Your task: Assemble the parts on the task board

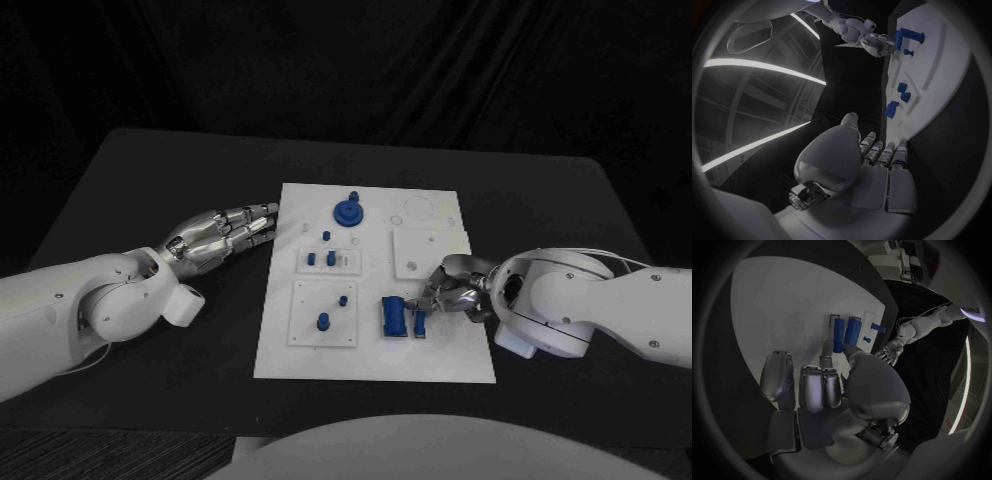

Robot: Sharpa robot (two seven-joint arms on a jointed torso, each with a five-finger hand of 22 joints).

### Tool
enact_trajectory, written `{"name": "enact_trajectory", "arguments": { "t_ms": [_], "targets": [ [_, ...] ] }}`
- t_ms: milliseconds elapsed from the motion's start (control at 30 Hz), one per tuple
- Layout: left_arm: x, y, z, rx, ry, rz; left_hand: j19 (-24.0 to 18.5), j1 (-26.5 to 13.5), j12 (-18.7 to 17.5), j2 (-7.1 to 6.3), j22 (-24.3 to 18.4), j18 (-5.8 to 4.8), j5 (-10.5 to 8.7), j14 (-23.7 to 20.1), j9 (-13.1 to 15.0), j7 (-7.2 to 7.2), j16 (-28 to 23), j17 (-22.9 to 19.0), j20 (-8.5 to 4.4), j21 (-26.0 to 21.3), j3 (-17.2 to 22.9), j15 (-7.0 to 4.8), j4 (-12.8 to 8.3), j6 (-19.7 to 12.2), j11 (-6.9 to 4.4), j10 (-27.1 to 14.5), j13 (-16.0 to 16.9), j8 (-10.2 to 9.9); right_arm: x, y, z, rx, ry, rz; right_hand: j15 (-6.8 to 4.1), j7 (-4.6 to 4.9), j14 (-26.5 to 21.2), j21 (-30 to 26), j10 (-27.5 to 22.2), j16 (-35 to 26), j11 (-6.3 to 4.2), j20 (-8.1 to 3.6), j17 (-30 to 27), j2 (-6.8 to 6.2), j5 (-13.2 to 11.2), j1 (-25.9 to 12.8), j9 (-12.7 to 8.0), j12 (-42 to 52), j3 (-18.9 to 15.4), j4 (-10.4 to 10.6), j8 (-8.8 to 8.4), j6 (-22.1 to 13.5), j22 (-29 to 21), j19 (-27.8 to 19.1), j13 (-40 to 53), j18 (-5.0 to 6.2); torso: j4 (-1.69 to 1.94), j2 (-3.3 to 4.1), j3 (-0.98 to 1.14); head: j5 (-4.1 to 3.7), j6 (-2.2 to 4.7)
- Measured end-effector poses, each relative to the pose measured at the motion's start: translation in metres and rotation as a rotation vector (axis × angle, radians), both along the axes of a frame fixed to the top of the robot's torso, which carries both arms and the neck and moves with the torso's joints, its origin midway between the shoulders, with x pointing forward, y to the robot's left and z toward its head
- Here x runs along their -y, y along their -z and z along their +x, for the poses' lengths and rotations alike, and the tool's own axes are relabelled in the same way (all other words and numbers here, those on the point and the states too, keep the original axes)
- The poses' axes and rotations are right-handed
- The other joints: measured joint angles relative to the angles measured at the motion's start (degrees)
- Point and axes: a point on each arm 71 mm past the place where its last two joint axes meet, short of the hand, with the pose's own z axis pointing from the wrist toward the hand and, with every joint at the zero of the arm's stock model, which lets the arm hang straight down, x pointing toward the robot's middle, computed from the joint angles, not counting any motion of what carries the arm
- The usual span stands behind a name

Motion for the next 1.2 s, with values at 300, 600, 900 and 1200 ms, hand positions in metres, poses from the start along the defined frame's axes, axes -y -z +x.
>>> {"name": "enact_trajectory", "arguments": {
  "t_ms": [300,600,900,1200],
  "targets": [
    [0.0000,0.0000,0.0000,-0.001,0.000,0.000,0.00,0.00,0.00,0.00,-0.02,0.00,0.00,0.00,0.00,0.00,0.00,0.00,0.00,0.00,0.00,0.00,0.00,0.00,0.00,0.00,0.00,0.00,0.0025,0.0012,-0.0009,-0.004,0.002,-0.019,0.00,0.01,0.00,0.00,0.00,0.00,0.00,0.00,0.00,0.00,0.13,0.00,-0.02,0.00,-0.15,0.16,0.00,-0.01,0.00,0.00,0.00,-0.01,-0.01,0.00,0.00,0.01,0.00],
    [-0.0001,0.0001,0.0001,-0.001,0.000,0.000,-0.01,0.00,0.00,0.00,-0.05,0.00,0.00,0.00,0.00,0.00,0.00,-0.01,-0.01,0.27,0.00,0.00,0.00,0.00,0.00,0.00,0.00,0.00,0.0014,0.0017,-0.0011,-0.005,-0.003,-0.026,0.01,0.12,0.01,-0.02,0.21,0.00,0.21,0.00,0.00,-0.56,-0.20,-0.59,-0.01,0.00,-1.01,1.01,-0.03,-0.12,-0.01,0.00,0.00,-0.02,-0.02,0.00,0.01,0.14,0.00],
    [-0.0002,0.0001,0.0001,-0.002,0.000,0.000,-0.01,0.00,0.00,0.00,0.00,0.00,0.00,0.00,0.00,0.00,0.00,-0.01,-0.02,0.27,0.16,0.00,-0.16,0.00,0.00,0.00,0.00,0.00,0.0006,0.0029,-0.0015,-0.009,-0.009,-0.029,0.43,0.81,-0.01,-0.35,0.20,-0.22,0.64,0.21,0.00,-2.47,-10.81,-3.56,0.41,0.00,-6.91,4.69,-0.56,-1.44,-0.01,-0.20,0.04,-0.02,-0.01,0.01,0.01,0.32,0.00],
    [-0.0003,0.0001,0.0002,-0.003,0.001,0.000,-0.01,0.00,0.00,0.00,0.01,0.00,0.00,0.00,0.00,0.00,0.00,-0.02,-0.03,0.27,0.16,0.00,-0.16,0.00,0.00,0.00,0.00,0.00,0.0012,0.0032,-0.0015,-0.007,-0.008,-0.028,0.79,1.04,-0.05,-0.66,0.11,-0.22,0.98,0.53,0.00,-1.09,-13.38,-6.59,1.06,0.00,-11.19,5.91,-0.57,-3.44,-0.01,-0.29,0.04,-0.03,0.00,0.01,0.01,0.37,0.00]
  ]
}}
